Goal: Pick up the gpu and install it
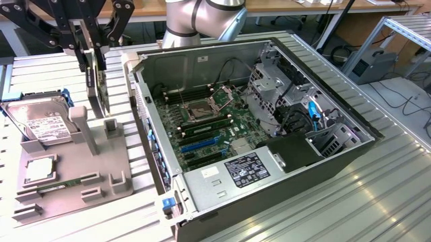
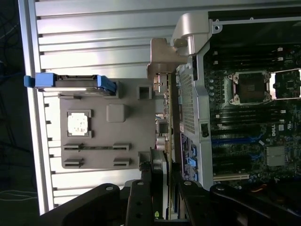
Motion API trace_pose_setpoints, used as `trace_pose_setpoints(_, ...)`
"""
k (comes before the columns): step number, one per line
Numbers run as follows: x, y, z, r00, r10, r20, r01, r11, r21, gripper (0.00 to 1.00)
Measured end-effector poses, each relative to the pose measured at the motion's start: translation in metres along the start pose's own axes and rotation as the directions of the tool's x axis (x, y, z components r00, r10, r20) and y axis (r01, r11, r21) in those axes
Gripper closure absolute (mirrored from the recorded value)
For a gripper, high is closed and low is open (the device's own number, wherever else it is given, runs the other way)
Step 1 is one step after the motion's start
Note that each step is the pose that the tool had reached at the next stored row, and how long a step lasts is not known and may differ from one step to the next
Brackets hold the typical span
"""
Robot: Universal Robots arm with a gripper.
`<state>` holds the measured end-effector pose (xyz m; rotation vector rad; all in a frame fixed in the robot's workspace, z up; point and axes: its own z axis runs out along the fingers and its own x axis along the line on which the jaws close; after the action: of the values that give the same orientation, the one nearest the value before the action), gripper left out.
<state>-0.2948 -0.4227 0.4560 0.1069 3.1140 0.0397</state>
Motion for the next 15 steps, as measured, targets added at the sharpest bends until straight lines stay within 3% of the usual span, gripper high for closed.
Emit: trace_pose_setpoints(15, -0.007, -0.0006, 0.0007, 1.0, 0.0, -0.0001, 0.0, 1.0, 0.0, 0.73)
